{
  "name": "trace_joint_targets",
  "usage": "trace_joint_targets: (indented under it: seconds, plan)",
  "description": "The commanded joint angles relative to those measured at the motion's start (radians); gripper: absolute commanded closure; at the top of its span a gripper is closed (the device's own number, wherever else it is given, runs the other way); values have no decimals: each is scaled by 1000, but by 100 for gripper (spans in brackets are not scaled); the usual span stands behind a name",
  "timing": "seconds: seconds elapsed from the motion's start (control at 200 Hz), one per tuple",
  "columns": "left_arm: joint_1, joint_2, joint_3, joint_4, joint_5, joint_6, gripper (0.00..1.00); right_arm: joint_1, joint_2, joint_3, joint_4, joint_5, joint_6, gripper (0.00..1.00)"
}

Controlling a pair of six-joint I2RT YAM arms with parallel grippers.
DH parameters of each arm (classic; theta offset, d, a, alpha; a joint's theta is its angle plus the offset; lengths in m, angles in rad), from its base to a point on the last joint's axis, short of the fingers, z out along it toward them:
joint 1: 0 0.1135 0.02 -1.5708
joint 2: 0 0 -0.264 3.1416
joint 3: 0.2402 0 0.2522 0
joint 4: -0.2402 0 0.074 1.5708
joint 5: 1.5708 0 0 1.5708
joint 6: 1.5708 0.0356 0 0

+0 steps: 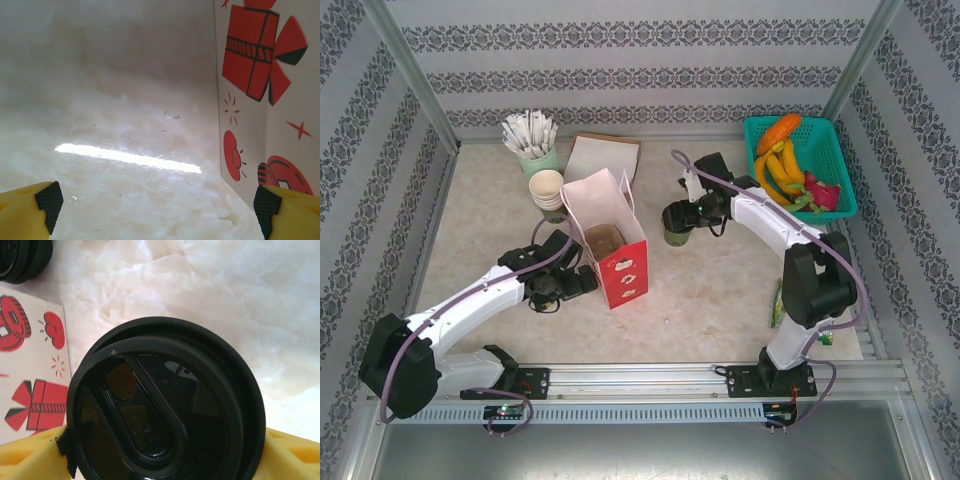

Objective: Pack the takeout coffee

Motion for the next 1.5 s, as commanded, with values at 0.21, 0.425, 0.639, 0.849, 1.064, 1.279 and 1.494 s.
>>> trace_joint_targets:
  seconds: [0.21, 0.425, 0.639, 0.849, 1.064, 1.279, 1.494]
  plan:
    - [-8, -207, -13, -19, -223, -66, 0, 15, -92, -85, -23, -36, 18, 17]
    - [-3, -278, -50, -22, -270, -111, 0, 18, -146, -134, -39, -17, 0, 17]
    - [-2, -277, -54, -8, -283, -113, 0, 20, -208, -197, -53, -8, -10, 16]
    - [43, -301, -73, 23, -240, -116, 0, 39, -218, -211, -66, 9, -15, 12]
    - [78, -335, -83, 38, -244, -100, 0, 50, -218, -183, -93, 54, -4, 3]
    - [95, -319, -92, 62, -222, -93, 0, 69, -215, -124, -153, 106, 24, 2]
    - [109, -294, -92, 109, -216, -73, 0, 97, -140, 44, -346, 173, 137, 2]
